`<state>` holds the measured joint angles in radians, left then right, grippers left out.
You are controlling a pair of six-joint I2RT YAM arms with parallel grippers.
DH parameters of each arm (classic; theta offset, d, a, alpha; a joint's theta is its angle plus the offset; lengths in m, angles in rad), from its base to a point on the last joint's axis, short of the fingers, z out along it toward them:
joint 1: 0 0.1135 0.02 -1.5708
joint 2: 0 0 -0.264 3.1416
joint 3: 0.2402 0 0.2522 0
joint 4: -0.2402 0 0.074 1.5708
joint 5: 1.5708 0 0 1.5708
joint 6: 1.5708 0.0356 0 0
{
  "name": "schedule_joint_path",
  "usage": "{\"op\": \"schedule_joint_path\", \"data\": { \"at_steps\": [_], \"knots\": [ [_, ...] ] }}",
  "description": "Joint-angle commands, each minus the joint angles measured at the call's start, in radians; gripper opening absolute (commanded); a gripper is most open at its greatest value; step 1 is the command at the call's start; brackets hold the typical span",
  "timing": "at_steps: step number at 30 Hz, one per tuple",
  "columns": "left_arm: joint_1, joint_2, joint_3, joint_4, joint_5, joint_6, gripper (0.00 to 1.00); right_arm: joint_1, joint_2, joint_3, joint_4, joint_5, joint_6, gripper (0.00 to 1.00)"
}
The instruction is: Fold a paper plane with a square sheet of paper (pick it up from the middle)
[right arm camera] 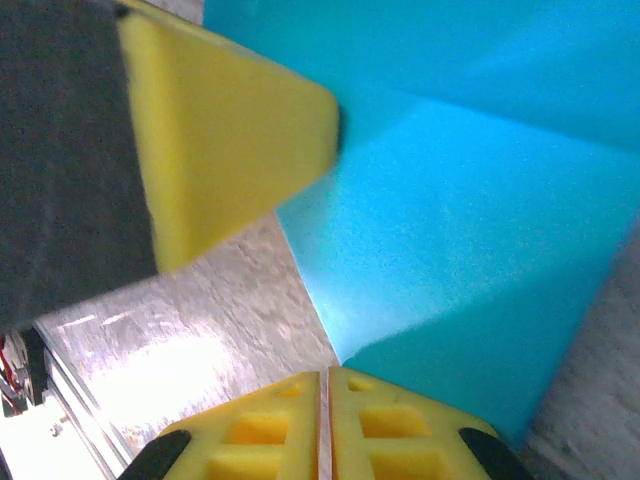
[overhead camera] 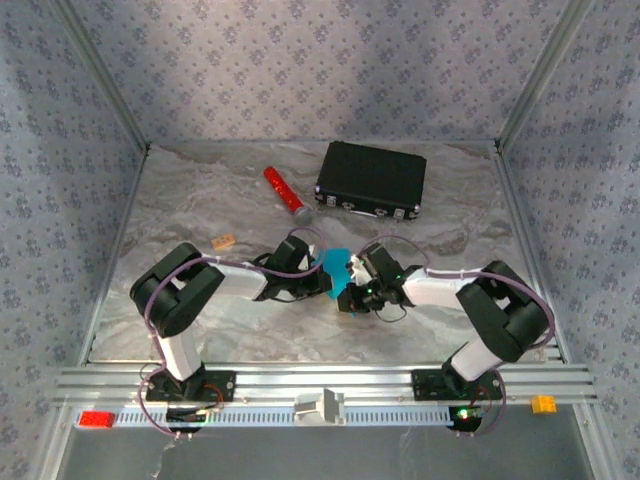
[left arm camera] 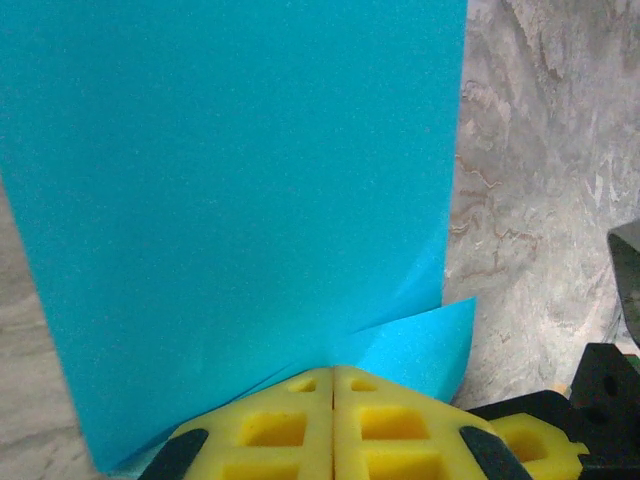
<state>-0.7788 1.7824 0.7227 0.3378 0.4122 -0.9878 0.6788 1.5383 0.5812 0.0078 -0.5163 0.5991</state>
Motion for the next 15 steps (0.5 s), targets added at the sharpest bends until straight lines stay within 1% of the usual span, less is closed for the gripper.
{"op": "schedule_joint_path", "data": {
  "at_steps": [1,9,15],
  "knots": [
    [0.002,0.065,-0.035,-0.062,-0.051,0.02,0.07,-0.008,-0.046,-0.066,-0.046,0.0,-0.009,0.12],
    [0.005,0.057,-0.041,-0.058,-0.05,0.016,0.07,-0.032,-0.186,-0.188,-0.024,0.023,0.022,0.12],
    [0.0,0.039,-0.056,-0.023,-0.051,-0.016,0.07,-0.054,-0.305,-0.154,-0.095,0.068,0.012,0.13]
  ]
}}
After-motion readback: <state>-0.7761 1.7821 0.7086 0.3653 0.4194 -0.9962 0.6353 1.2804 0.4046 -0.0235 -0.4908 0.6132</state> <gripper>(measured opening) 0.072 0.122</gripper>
